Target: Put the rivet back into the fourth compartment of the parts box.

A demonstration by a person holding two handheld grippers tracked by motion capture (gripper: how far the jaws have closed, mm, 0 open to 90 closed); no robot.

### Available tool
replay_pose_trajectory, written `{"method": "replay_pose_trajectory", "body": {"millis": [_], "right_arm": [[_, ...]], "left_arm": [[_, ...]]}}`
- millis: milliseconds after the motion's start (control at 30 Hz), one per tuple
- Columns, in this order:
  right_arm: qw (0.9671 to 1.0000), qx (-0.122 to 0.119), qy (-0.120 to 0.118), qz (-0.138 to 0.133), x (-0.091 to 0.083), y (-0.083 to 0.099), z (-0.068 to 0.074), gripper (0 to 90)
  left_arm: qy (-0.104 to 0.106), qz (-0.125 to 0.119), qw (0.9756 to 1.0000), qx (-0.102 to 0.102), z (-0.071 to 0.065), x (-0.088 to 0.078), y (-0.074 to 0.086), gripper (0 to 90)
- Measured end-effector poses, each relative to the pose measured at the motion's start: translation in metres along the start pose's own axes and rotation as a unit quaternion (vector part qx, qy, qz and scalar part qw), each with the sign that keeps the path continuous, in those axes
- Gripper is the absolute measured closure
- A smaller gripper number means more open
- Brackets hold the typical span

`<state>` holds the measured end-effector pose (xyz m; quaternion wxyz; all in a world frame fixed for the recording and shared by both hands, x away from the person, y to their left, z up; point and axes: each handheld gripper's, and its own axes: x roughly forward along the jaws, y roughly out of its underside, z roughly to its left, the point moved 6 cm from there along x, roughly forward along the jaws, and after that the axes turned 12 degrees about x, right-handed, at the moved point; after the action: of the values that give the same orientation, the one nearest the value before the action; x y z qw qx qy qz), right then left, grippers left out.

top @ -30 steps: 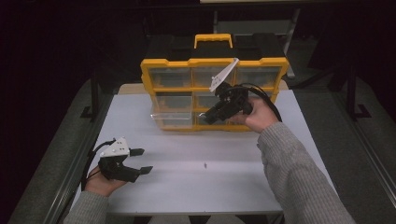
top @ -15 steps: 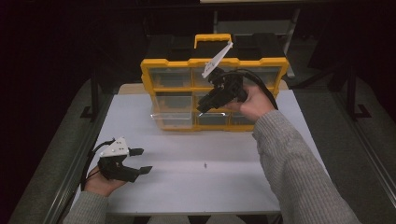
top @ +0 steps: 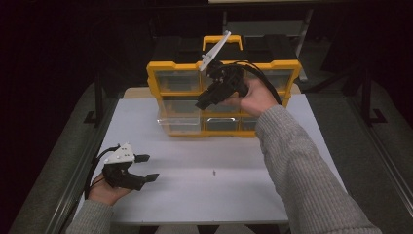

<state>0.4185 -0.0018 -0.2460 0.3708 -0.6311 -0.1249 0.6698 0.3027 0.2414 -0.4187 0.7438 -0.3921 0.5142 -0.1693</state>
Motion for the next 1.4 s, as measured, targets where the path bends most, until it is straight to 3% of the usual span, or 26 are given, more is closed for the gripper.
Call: {"method": "replay_pose_trajectory", "body": {"millis": [333, 600, 933, 1400], "right_arm": [[0.9999, -0.01, 0.003, 0.013, 0.017, -0.021, 0.0, 70.5], [0.9996, -0.008, 0.007, 0.025, 0.039, -0.026, -0.007, 70.5], [0.9992, -0.001, 0.009, 0.04, 0.061, -0.028, -0.012, 70.4], [0.9985, 0.014, 0.006, 0.053, 0.082, -0.021, -0.02, 70.2]], "left_arm": [[-0.002, 0.002, 1.0, -0.003, 0.001, 0.0, 0.001, 24.0], [-0.003, 0.003, 1.0, -0.001, 0.001, -0.001, 0.001, 23.8], [-0.001, -0.003, 0.9999, -0.01, 0.0, -0.001, 0.0, 23.7], [-0.003, -0.006, 0.9999, -0.008, 0.0, -0.001, 0.0, 23.7]]}}
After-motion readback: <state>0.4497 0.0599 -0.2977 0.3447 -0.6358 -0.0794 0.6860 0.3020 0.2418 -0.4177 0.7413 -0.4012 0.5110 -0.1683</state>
